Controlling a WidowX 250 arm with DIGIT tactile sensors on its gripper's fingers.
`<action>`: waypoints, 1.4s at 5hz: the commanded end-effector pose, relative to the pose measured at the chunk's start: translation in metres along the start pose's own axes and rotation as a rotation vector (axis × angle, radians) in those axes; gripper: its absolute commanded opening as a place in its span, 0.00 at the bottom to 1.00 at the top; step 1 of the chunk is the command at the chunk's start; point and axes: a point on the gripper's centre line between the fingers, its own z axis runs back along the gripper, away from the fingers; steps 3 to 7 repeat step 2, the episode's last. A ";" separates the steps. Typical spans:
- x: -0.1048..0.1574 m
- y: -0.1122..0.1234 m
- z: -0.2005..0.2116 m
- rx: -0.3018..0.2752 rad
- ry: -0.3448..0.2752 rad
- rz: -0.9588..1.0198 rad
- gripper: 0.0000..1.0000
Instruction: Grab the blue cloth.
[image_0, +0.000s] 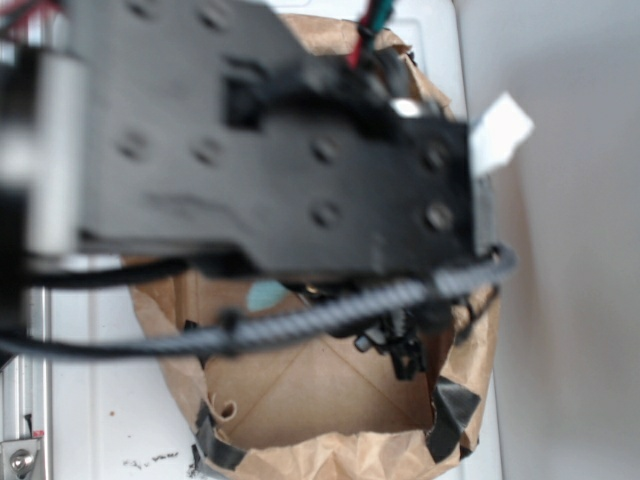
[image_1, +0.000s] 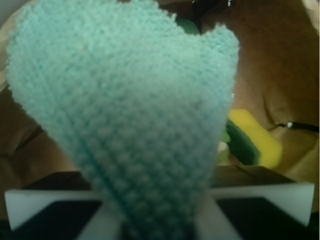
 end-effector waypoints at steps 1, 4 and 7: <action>-0.001 0.032 0.045 -0.095 -0.113 -0.036 0.00; -0.004 0.030 0.043 -0.088 -0.192 -0.039 0.00; -0.004 0.030 0.043 -0.088 -0.192 -0.039 0.00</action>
